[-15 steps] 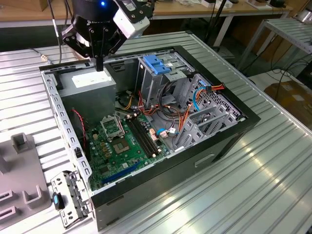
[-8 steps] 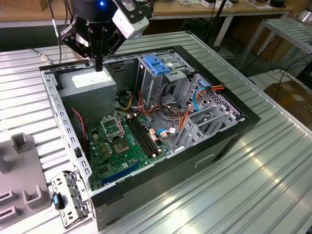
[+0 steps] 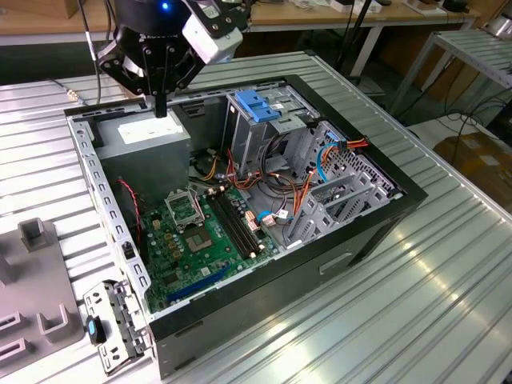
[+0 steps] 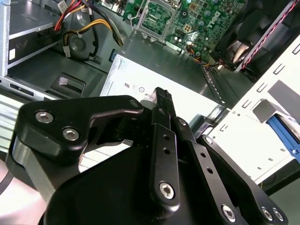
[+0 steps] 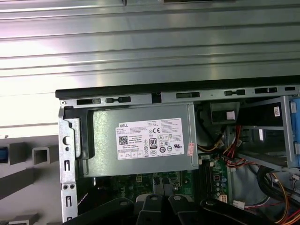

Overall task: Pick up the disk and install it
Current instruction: 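Reach for the disk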

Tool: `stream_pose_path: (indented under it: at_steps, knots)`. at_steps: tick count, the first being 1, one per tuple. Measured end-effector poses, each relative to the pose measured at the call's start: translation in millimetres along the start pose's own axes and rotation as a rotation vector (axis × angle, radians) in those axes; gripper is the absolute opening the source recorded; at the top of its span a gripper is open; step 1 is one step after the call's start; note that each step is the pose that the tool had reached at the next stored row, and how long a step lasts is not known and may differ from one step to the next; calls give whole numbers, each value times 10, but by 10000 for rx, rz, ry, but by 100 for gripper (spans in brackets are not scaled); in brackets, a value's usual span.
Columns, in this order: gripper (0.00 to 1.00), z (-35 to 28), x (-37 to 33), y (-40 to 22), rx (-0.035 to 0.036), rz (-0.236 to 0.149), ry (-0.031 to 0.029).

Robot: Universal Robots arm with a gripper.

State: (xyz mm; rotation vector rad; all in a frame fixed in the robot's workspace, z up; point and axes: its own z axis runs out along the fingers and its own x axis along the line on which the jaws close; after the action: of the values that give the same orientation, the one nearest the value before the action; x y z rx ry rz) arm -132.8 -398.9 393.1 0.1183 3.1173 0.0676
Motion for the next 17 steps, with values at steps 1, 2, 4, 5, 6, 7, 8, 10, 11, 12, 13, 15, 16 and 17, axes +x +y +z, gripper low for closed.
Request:
stream_pose_path:
  at_steps: [1,2,4,5,6,7,8,10,11,12,13,15,16,17]
  knots:
    - [11,0,2,0,1,0,1]
    - [11,0,4,0,1,0,3]
    - [11,0,8,-1,1,0,5]
    - [11,0,11,-1,1,0,7]
    - [11,0,14,-1,1,1,7]
    - [11,0,18,-1,1,1,9]
    - [11,0,20,-2,1,1,10]
    - [11,0,27,-2,2,1,12]
    - [11,0,31,-2,1,1,14]
    - [11,0,34,-3,2,1,16]
    - [11,0,39,-3,2,1,20]
    - [11,0,44,-3,2,1,25]
    - [11,0,47,-4,2,1,27]
    - [11,0,50,-4,3,1,29]
